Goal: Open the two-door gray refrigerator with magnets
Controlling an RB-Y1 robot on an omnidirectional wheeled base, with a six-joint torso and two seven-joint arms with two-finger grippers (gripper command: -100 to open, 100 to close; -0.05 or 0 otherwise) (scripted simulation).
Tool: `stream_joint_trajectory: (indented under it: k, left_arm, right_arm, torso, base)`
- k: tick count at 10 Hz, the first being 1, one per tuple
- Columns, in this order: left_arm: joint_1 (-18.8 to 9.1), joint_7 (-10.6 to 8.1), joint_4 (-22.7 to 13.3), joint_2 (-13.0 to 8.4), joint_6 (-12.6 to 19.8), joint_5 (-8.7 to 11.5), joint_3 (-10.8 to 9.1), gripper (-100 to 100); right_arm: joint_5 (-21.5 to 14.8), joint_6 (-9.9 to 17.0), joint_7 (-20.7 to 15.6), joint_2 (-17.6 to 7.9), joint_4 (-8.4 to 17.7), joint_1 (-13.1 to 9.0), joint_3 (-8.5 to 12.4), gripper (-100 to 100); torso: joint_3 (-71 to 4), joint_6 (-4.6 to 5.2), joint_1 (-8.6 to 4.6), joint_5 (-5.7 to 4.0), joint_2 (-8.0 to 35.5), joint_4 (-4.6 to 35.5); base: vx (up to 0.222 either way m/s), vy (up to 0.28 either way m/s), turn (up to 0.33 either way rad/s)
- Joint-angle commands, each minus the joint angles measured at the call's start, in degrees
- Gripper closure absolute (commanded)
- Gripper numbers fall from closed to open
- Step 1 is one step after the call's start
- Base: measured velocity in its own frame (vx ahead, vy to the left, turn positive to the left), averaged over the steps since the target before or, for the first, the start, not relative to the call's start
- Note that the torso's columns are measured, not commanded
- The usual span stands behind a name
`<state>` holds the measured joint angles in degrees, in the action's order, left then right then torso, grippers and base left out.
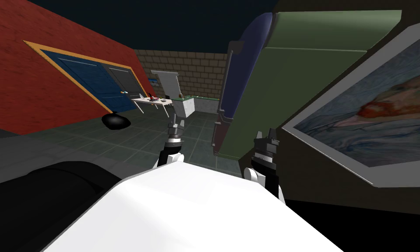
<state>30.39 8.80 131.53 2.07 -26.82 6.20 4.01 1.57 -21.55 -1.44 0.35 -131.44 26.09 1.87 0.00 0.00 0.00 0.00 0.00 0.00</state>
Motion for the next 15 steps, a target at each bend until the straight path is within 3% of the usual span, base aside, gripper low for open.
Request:
stream_joint_trajectory:
  k: [1,9,10,12,15]
  left_arm:
    - [0.0,0.00,0.0,0.0,0.0,0.0,0.00,0]
    - [0.0,0.00,0.0,0.0,0.0,0.0,0.00,0]
    - [0.0,0.00,0.0,0.0,0.0,0.0,0.00,0]
    - [0.0,0.00,0.0,0.0,0.0,0.0,0.00,0]
    - [0.0,0.00,0.0,0.0,0.0,0.0,0.00,0]
  right_arm:
    - [0.0,0.0,0.0,0.0,0.0,0.0,0.0,0]
    - [0.0,0.0,0.0,0.0,0.0,0.0,0.0,0]
    - [-0.8,0.1,-0.7,-2.2,0.2,-0.1,0.2,-100]
    - [-2.6,0.3,-2.2,-5.2,0.6,-0.2,0.5,-100]
    - [-6.9,0.8,-5.9,-9.4,1.6,-0.5,1.5,-100]
  torso:
    - [-4.7,0.00,0.00,0.00,2.3,2.3]
    - [-70.7,0.00,0.00,0.00,35.4,35.4]
    - [-79.2,0.00,0.00,0.00,39.6,39.6]
    - [-84.3,0.00,0.06,0.02,42.0,42.0]
    - [-84.6,0.00,0.05,0.02,42.2,42.3]
  base:
    - [0.000,0.000,0.000]
    - [0.000,0.000,0.000]
    - [0.012,0.012,-0.008]
    - [0.024,0.037,-0.015]
    - [0.048,0.062,-0.031]
